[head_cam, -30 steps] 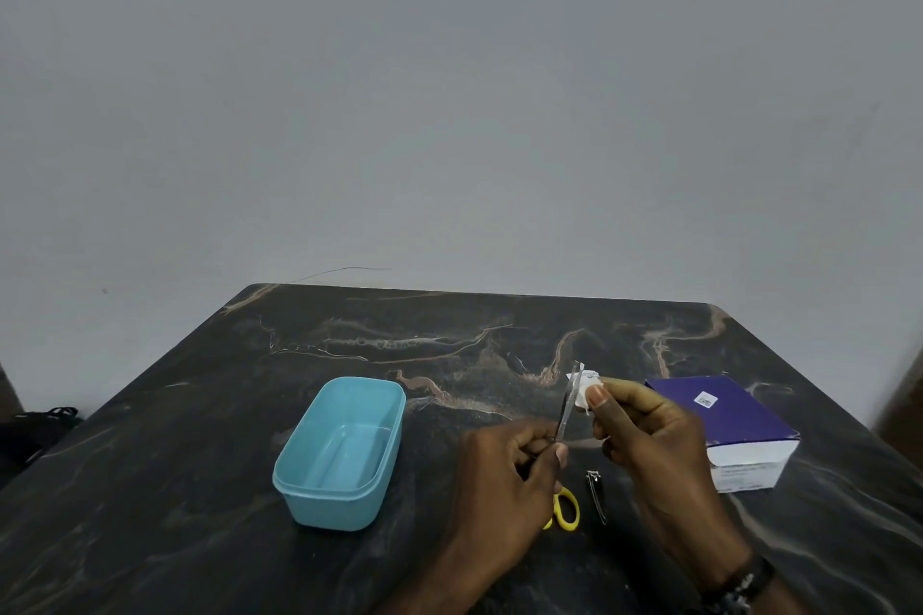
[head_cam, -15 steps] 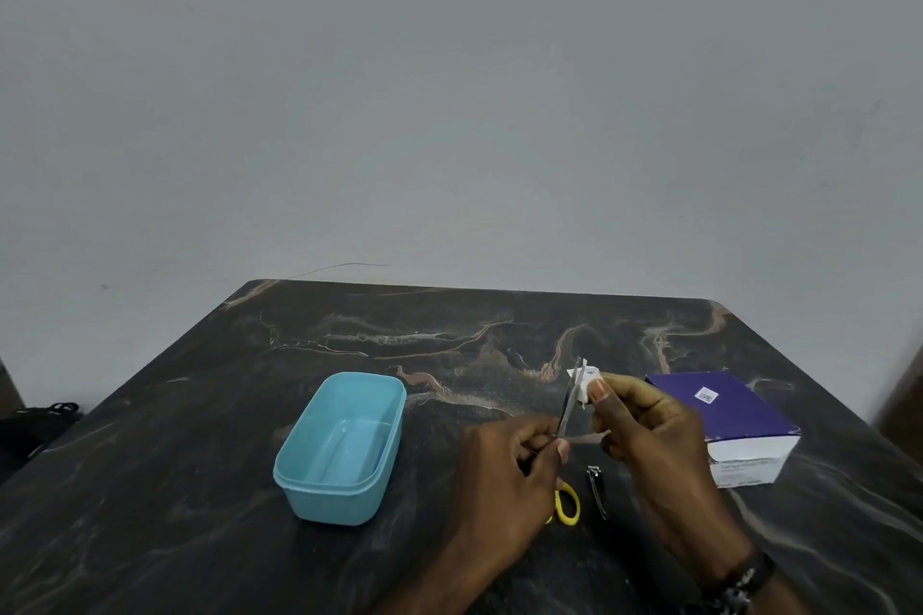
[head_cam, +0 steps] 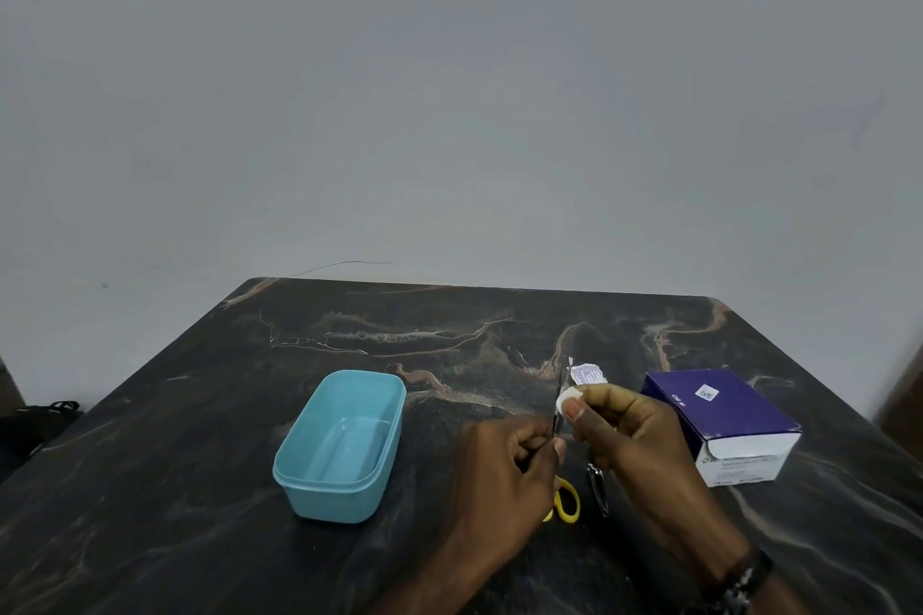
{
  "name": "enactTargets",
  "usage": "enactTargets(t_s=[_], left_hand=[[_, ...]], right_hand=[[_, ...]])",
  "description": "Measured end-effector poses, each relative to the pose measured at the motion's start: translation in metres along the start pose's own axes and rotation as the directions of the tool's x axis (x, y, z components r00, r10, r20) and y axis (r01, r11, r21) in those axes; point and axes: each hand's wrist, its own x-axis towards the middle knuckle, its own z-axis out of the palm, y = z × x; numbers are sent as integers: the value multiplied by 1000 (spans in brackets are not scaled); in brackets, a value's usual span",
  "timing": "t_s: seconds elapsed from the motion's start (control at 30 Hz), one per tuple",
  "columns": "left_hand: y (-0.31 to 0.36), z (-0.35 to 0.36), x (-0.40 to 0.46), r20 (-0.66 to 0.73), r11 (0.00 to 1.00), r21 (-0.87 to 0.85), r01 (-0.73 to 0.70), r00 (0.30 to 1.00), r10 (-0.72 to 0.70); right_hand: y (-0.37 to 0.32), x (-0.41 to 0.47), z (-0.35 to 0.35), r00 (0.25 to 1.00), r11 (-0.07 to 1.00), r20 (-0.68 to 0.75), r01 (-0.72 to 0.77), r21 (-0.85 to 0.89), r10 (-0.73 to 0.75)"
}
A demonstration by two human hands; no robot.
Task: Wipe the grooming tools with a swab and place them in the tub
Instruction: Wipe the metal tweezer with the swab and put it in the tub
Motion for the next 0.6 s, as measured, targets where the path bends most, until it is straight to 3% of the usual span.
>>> enactTargets(t_s=[0.3, 0.43, 0.6], left_hand=[[2, 0, -4, 59, 992, 91, -87, 995, 82], [0, 0, -1, 12, 996, 59, -68, 998, 67], [-2, -1, 0, 7, 994, 68, -89, 996, 89]], right_hand=[[-5, 2, -2, 998, 989, -59, 7, 145, 2], [-2, 0, 1, 1000, 999, 15, -15, 36, 14], [-1, 0, 2, 999, 999, 24, -25, 23, 24]])
